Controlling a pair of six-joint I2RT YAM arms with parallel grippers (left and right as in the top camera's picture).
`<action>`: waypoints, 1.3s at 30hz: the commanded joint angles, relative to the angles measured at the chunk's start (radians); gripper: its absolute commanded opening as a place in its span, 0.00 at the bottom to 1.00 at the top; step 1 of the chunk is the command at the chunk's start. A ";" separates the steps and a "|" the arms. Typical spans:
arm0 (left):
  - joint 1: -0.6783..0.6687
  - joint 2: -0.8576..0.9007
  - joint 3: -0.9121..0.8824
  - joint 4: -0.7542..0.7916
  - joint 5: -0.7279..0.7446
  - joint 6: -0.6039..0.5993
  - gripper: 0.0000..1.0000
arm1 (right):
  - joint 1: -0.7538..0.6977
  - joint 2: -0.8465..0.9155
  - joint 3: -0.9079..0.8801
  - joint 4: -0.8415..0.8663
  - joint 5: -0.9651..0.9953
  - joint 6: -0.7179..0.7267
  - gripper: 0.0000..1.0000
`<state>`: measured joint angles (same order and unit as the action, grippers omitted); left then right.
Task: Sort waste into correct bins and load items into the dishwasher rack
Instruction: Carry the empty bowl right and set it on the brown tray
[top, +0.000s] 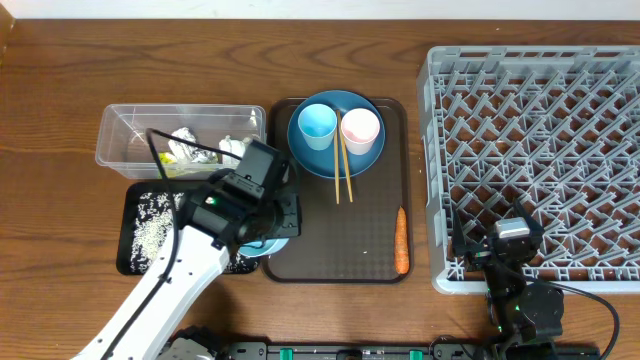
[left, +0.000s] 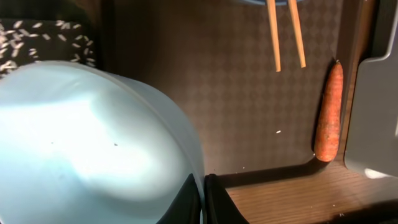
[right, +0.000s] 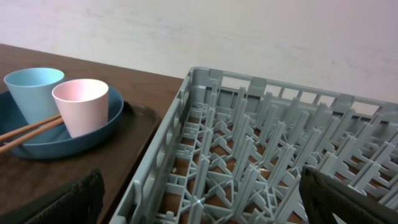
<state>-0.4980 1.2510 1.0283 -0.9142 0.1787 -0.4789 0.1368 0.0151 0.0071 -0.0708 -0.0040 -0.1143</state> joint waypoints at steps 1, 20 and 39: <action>-0.032 0.036 -0.023 0.019 -0.016 -0.030 0.06 | 0.007 0.000 -0.002 -0.004 0.000 -0.006 0.99; -0.314 0.208 -0.102 0.257 -0.018 -0.103 0.06 | 0.007 0.000 -0.002 -0.004 0.000 -0.006 0.99; -0.317 0.281 -0.104 0.262 -0.075 -0.103 0.06 | 0.007 0.000 -0.002 -0.004 0.000 -0.006 0.99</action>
<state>-0.8139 1.5192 0.9249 -0.6483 0.1455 -0.5766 0.1368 0.0151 0.0071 -0.0708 -0.0040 -0.1143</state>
